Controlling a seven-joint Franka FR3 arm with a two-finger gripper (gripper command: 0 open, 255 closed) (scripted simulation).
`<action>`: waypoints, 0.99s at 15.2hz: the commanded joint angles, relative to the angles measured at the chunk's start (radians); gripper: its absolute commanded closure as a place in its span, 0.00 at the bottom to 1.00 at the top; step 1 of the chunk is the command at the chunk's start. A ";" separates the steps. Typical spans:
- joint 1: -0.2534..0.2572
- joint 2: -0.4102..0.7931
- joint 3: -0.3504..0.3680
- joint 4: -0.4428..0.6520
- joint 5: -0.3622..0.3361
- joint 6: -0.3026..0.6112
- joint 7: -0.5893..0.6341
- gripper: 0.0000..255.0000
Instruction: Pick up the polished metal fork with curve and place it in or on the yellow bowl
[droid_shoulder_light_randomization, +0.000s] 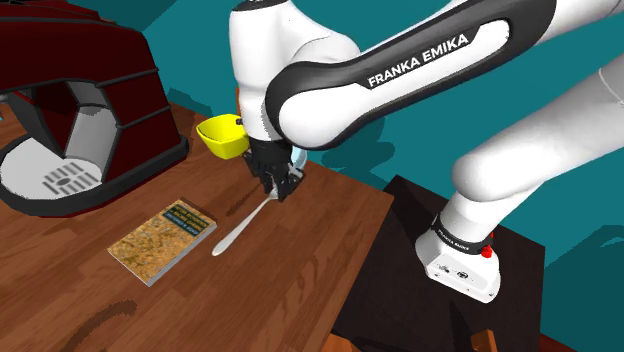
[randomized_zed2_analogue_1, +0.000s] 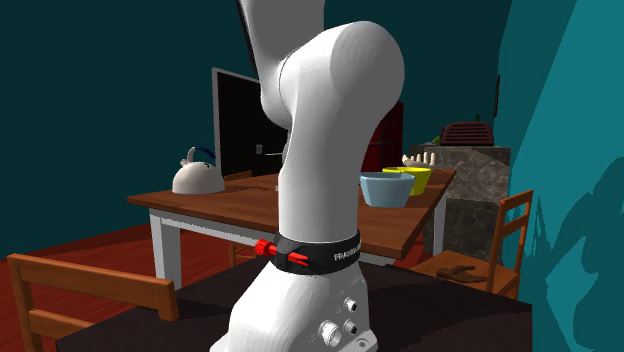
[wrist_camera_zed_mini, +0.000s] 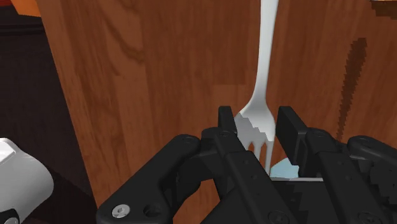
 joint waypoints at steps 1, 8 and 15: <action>-0.032 0.027 0.007 0.024 -0.028 -0.003 -0.004 1.00; -0.296 0.335 0.160 0.175 -0.348 0.022 0.086 1.00; -0.182 0.710 0.018 0.407 -0.730 -0.080 0.219 1.00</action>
